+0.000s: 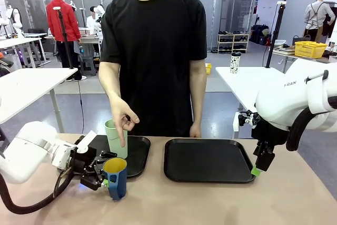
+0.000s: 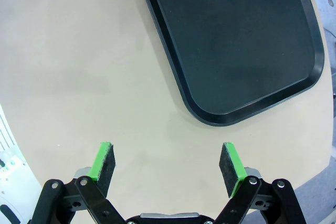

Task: Sort and store the cups by type.
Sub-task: Pick up the Handle plastic cup and place it into the empty Flat Tray.

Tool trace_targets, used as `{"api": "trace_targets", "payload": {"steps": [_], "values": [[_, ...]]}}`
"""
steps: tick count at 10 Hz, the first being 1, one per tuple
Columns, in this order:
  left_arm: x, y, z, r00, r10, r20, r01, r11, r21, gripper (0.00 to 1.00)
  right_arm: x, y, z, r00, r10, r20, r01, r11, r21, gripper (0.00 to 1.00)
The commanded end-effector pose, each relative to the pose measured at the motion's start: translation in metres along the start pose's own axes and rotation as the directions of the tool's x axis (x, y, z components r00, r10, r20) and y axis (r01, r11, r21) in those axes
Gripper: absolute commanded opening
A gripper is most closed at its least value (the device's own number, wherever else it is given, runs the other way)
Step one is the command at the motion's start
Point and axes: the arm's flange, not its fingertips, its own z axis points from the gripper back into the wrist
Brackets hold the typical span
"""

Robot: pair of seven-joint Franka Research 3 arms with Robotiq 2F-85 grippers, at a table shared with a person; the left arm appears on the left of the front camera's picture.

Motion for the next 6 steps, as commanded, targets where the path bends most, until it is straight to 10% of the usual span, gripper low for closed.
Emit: {"api": "trace_targets", "payload": {"steps": [1, 3, 6], "values": [[-0.0034, 0.0077, -0.0044, 1.0, -0.015, 0.025, 0.016, 0.999, -0.04, 1.0, -0.0018, -0.0009, -0.0009, 1.0, 0.012, 0.001, -0.012, 1.0, -0.006, 1.0], [-0.0037, 0.0086, -0.0097, 1.0, -0.013, 0.022, 0.014, 0.998, -0.065, 1.0, -0.0018, -0.0009, -0.0009, 1.0, 0.012, 0.001, -0.012, 1.0, -0.006, 1.0], [-0.0047, 0.0097, -0.0102, 0.999, -0.013, 0.038, 0.015, 0.999, -0.039, 0.73, -0.0018, -0.0009, -0.0009, 1.0, 0.012, 0.001, -0.012, 1.0, -0.006, 1.0]]}}
